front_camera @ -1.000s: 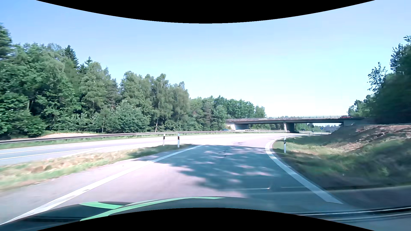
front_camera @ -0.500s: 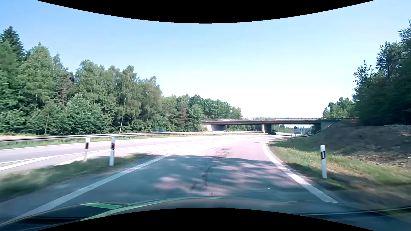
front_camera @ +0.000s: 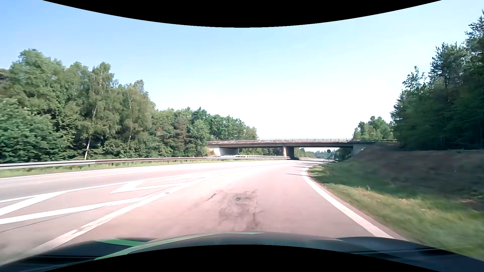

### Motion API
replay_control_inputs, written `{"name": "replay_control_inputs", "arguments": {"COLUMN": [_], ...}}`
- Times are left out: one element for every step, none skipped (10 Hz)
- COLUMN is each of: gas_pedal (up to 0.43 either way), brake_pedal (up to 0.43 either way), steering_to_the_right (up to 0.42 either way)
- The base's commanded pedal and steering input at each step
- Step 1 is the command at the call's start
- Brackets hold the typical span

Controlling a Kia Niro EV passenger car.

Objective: Follow the waypoints while adhering to traffic rules and regulations

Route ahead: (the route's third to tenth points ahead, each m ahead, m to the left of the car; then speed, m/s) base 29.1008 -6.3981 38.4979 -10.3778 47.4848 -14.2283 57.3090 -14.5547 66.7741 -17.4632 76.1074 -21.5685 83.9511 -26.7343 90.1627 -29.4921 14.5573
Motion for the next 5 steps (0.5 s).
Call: {"name": "replay_control_inputs", "arguments": {"gas_pedal": [0.169,0.189,0.189,0.189,0.189], "brake_pedal": [0.0,0.0,0.0,0.0,0.0], "steering_to_the_right": [0.078,0.077,0.076,0.075,0.073]}}
